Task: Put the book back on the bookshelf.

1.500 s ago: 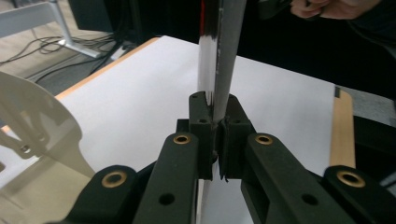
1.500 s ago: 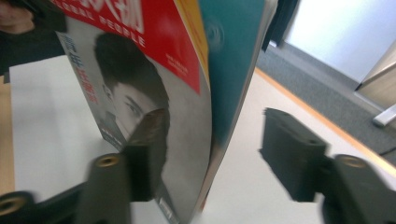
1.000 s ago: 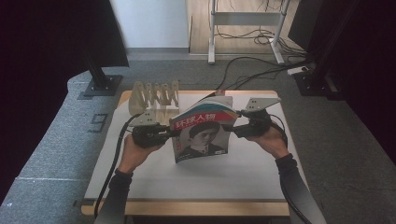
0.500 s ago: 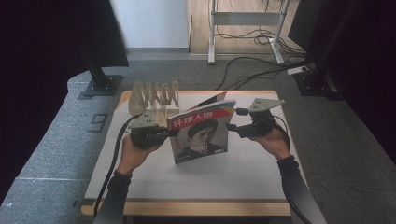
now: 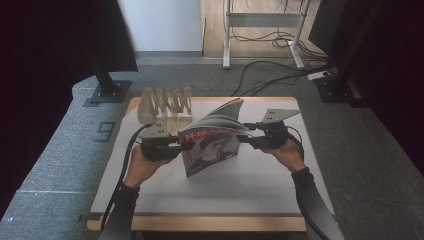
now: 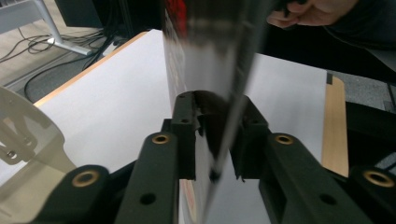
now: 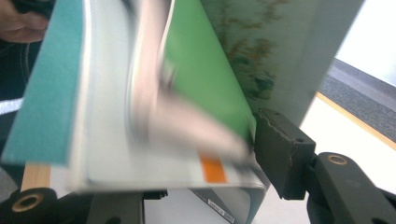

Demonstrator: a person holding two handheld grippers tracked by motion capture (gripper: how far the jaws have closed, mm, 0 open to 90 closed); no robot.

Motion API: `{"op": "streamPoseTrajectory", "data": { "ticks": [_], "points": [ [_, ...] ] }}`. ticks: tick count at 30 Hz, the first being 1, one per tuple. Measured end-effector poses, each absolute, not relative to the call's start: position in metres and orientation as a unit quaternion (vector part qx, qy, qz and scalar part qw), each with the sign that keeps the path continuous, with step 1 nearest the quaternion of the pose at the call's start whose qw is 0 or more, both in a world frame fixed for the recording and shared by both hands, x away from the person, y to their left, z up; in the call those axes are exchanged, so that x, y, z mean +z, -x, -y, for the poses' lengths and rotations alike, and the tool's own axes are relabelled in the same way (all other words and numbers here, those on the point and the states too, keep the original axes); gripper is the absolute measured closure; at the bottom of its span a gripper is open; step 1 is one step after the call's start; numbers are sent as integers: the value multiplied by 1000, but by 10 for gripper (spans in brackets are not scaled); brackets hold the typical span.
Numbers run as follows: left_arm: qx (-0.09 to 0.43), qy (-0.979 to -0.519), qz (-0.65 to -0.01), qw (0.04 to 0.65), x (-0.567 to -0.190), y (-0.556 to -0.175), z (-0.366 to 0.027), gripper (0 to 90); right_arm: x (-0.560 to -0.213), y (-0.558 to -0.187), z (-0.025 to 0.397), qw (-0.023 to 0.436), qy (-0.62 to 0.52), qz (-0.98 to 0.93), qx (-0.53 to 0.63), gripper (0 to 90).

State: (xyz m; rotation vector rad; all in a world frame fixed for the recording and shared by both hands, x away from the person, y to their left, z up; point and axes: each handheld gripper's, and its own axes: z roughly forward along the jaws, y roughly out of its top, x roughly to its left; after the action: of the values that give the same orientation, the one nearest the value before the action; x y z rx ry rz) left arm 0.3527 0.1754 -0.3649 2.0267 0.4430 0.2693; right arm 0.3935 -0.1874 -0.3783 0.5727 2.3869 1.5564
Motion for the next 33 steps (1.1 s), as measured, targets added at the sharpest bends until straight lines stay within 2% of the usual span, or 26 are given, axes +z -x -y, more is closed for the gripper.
{"op": "streamPoseTrajectory", "data": {
  "ticks": [3, 5, 10, 15, 25, 33],
  "points": [
    [122, -836, -191, 499, -364, -355, -170, 829, -375, -392, 183, 122, -186, -821, 525, 480],
    [133, -836, -203, 492, -363, -354, -170, 854, -374, -392, 181, 130, -191, -822, 520, 459],
    [136, -834, -220, 487, -363, -355, -172, 860, -380, -393, 191, 168, -231, -816, 504, 315],
    [132, -832, -223, 491, -363, -360, -174, 859, -399, -386, 213, 188, -271, -813, 480, 246],
    [125, -802, -265, 521, -359, -370, -186, 868, -454, -369, 246, 174, -350, -803, 450, 149],
    [138, -796, -290, 514, -349, -366, -203, 869, -493, -356, 254, 171, -392, -804, 414, 125]
  ]
}}
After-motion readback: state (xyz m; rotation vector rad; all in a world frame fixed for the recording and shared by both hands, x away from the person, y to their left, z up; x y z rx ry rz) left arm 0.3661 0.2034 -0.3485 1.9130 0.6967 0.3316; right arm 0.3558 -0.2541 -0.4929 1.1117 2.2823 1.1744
